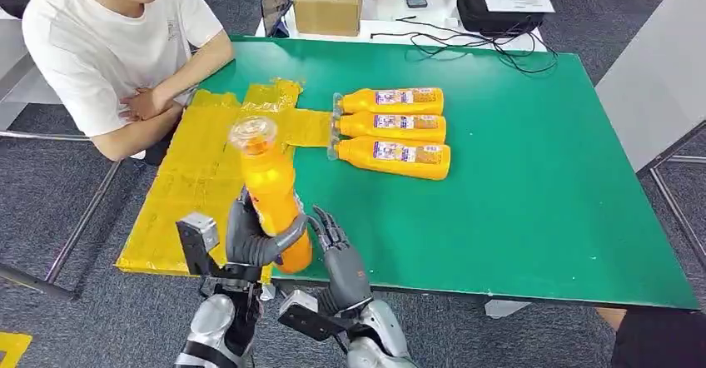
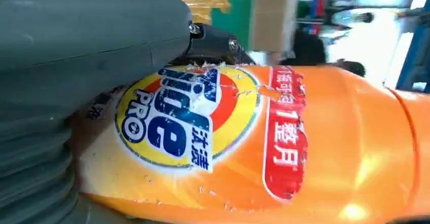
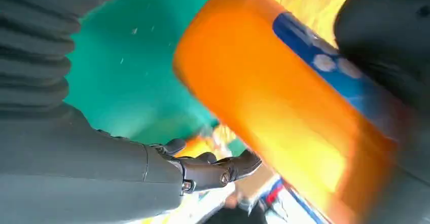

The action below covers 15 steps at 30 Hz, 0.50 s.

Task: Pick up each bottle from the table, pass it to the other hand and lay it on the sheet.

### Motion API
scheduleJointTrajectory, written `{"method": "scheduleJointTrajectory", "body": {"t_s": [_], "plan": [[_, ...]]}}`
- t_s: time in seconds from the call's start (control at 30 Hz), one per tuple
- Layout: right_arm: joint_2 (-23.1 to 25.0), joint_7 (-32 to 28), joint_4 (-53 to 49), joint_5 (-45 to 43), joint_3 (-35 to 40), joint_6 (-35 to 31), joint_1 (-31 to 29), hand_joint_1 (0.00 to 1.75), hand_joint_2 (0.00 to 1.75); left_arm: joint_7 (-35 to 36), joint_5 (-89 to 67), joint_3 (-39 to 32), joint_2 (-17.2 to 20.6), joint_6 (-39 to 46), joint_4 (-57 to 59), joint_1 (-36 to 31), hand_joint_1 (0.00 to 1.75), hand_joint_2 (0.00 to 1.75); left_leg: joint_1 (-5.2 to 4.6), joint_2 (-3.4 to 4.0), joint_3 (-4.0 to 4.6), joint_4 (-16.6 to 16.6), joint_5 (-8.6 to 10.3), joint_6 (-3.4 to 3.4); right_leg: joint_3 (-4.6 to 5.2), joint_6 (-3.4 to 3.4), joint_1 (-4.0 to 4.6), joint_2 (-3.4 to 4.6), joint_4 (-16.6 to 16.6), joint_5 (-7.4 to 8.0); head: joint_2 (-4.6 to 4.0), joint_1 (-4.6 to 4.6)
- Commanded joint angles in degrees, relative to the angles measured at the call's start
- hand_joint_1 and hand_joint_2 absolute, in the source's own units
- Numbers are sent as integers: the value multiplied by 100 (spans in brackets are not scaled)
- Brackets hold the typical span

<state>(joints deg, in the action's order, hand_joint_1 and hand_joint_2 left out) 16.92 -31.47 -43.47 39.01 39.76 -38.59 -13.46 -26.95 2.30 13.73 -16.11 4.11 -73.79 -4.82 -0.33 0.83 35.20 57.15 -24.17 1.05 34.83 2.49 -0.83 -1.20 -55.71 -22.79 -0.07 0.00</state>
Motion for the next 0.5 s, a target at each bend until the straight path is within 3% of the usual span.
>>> {"method": "scheduleJointTrajectory", "body": {"t_s": [0.03, 0.17, 0.27, 0.37, 0.4, 0.5], "plan": [[286, -568, -421, 766, -1408, -141, 614, 0, 0, 265, -1303, 34, 752, 727, 1265, -1135, 175, 175, 10, -22, -41, -4, -13, -14, -44, -15, 8, -6, 2, -18, 0, 0], [251, -545, -459, 733, -1363, -141, 628, 0, 0, 214, -1354, -153, 773, 626, 1413, -1237, 175, 175, 5, -10, -19, -8, -1, -7, -20, -8, 4, -2, 5, -4, 0, 0], [165, -432, -403, 659, -1165, -141, 576, 0, 0, 565, -2301, -112, 1113, 813, 1960, -1651, 175, 175, 7, -8, -20, -6, -2, -8, -20, -9, 6, 0, 4, -4, 0, 0], [52, -445, -197, 215, -858, -141, 406, 0, 0, 448, -2909, -255, 1447, 481, 2578, -2170, 175, 175, 13, -12, -46, -6, -11, -14, -47, -15, 11, 3, 4, -13, 0, 0], [46, -476, -155, 153, -821, -141, 374, 0, 0, 428, -3122, -270, 1506, 426, 2728, -2300, 175, 175, 5, -6, -18, -7, 2, -7, -16, -8, 4, 1, 3, -1, 0, 0], [44, -661, -254, 93, -824, -129, 377, 0, 0, 762, -4171, 152, 1678, 534, 3418, -2782, 175, 175, 7, -9, -17, -4, 2, -8, -16, -8, 6, -2, 1, -2, 0, 0]]}}
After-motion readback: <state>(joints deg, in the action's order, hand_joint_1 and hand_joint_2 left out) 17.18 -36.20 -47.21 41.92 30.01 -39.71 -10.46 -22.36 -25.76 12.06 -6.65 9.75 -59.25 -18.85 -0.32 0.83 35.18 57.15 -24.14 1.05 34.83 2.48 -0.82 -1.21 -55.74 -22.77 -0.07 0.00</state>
